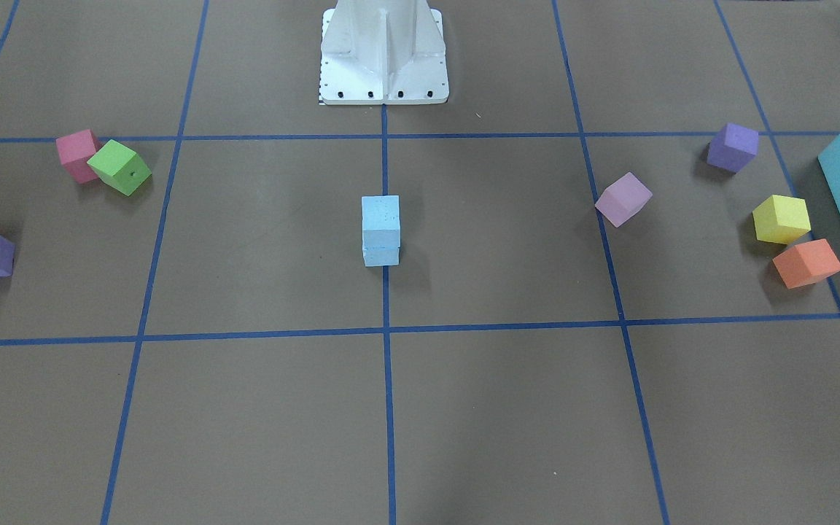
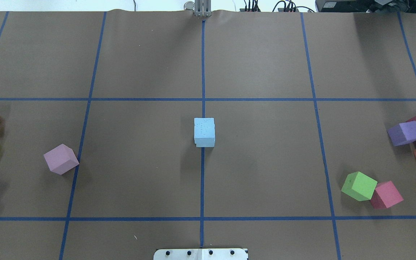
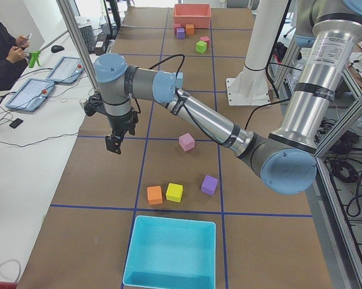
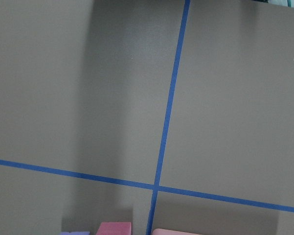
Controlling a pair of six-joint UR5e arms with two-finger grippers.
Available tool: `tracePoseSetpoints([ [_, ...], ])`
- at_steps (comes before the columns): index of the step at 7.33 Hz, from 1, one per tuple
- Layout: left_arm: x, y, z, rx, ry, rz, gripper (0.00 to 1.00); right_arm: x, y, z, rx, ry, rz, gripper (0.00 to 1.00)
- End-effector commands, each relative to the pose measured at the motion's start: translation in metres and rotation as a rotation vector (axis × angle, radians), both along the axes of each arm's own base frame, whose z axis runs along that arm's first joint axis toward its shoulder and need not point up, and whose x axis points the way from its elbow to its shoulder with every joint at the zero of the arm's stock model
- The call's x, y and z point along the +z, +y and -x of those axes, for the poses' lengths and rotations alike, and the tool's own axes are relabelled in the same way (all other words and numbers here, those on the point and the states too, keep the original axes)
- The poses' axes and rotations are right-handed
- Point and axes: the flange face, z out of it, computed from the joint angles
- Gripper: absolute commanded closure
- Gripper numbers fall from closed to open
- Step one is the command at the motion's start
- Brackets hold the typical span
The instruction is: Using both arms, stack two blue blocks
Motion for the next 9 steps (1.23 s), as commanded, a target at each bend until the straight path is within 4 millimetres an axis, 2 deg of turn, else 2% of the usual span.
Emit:
tracePoseSetpoints([
  [1,0.014,0.000,0.014,-0.004,-0.001,0.007,0.02,-0.004,-0.003,0.004,-0.009,0.012,-0.007,0.00],
  [4,0.028,0.004,0.026,0.003,-0.002,0.009,0.02,0.001,-0.003,0.013,-0.028,0.062,-0.060,0.00],
  [5,0.028,0.004,0.026,0.003,-0.002,0.009,0.02,0.008,0.000,0.014,-0.031,0.061,-0.049,0.00],
  [9,0.028,0.004,0.026,0.003,-0.002,0.007,0.02,0.011,0.003,0.014,-0.031,0.061,-0.044,0.00],
])
